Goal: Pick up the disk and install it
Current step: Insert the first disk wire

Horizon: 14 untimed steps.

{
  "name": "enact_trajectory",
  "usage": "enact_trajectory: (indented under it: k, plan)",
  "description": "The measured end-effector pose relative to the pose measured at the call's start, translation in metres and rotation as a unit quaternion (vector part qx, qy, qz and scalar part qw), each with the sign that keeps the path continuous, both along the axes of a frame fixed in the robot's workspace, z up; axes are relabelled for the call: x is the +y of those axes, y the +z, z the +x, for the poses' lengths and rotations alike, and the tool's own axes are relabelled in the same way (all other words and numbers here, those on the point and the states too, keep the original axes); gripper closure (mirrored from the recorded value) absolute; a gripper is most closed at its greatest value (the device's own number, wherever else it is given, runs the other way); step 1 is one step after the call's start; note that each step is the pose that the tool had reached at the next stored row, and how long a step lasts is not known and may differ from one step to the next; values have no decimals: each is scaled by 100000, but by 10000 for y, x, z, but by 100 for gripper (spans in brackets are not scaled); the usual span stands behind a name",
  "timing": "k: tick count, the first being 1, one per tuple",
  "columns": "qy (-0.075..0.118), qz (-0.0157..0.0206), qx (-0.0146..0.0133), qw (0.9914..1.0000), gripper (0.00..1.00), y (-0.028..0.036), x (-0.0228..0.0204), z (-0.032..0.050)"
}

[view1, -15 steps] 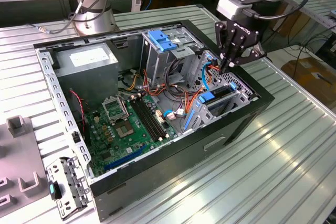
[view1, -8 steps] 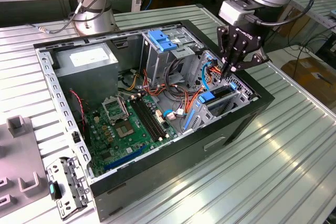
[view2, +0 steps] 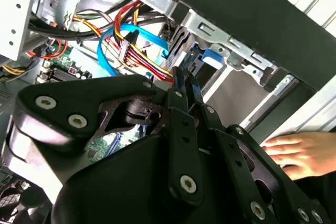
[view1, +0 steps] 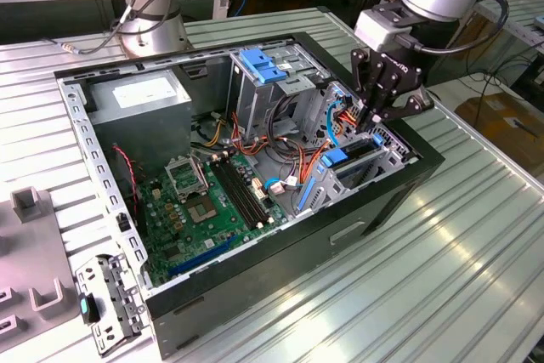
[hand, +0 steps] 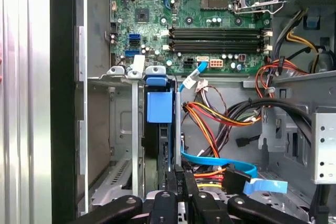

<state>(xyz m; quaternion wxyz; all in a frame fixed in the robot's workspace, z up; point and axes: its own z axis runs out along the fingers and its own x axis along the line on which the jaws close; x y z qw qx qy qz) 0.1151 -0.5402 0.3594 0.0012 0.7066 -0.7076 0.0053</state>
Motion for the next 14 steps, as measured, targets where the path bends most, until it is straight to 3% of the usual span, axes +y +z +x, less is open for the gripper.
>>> enact_trajectory:
  k: [5, 9, 14]
  plan:
    - [-10, 455, -428, 99998, 82, -35, -2, -2]
    - [-315, 520, -453, 99997, 82, -69, -33, -3]
    - [-560, 508, -458, 99996, 82, -89, -37, -3]
